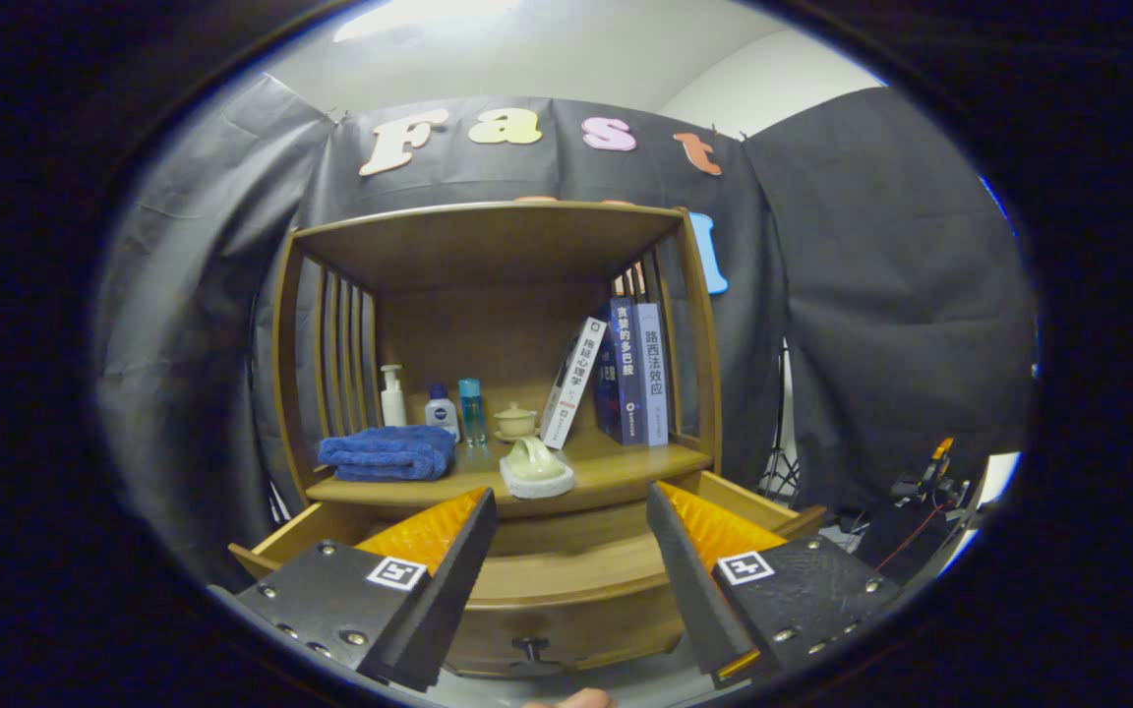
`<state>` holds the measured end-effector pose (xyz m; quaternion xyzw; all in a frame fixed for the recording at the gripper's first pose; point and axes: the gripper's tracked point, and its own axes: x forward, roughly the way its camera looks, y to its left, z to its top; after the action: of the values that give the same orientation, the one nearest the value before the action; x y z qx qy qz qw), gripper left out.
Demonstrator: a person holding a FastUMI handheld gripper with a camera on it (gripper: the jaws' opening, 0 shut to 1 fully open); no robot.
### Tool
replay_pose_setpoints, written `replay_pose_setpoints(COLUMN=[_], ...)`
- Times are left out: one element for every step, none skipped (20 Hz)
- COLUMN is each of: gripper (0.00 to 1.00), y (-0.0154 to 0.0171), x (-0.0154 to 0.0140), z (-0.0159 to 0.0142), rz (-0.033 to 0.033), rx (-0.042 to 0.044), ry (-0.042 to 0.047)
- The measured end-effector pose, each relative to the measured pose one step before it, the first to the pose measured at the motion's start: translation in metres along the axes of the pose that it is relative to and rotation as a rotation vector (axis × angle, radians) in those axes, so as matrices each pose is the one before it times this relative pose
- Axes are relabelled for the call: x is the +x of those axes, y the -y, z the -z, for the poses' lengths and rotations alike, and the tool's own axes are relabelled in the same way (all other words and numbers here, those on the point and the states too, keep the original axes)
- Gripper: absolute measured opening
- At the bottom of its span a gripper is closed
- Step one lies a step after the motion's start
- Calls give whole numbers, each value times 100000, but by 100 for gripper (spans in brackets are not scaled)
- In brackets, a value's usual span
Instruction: Pull open the drawer, take out the items inside it, and place them on the countertop above the cabinet.
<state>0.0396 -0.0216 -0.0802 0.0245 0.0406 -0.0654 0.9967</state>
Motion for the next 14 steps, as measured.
replay_pose_setpoints(gripper=[92, 92, 92, 92, 92, 92, 92, 92, 92, 92, 92, 92, 92, 92], y=[-241, -250, 144, 365, 215, 151, 35, -164, 29, 66, -44, -182, -105, -167], x=[-351, -278, -333, -217, -145, -183, 39, 63, 242, 187, 197, 219, 327, 47], z=[825, 1043, 1122, 1146, 1219, 1075, 609, 547, 522, 476, 654, 669, 515, 391], rz=[-1343, -1130, -172, 1042, 639, 302, -227, -902, -177, 129, -286, -702, -254, -1000], rx=[-474, -1257, -1548, -1091, -334, 822, 1681, 1718, 758, -137, -158, -159, -67, -2], ry=[-858, -1728, -2219, -2557, -3049, -2085, -1177, -948, -524, -802, -1568, -1795, -1406, -1216])
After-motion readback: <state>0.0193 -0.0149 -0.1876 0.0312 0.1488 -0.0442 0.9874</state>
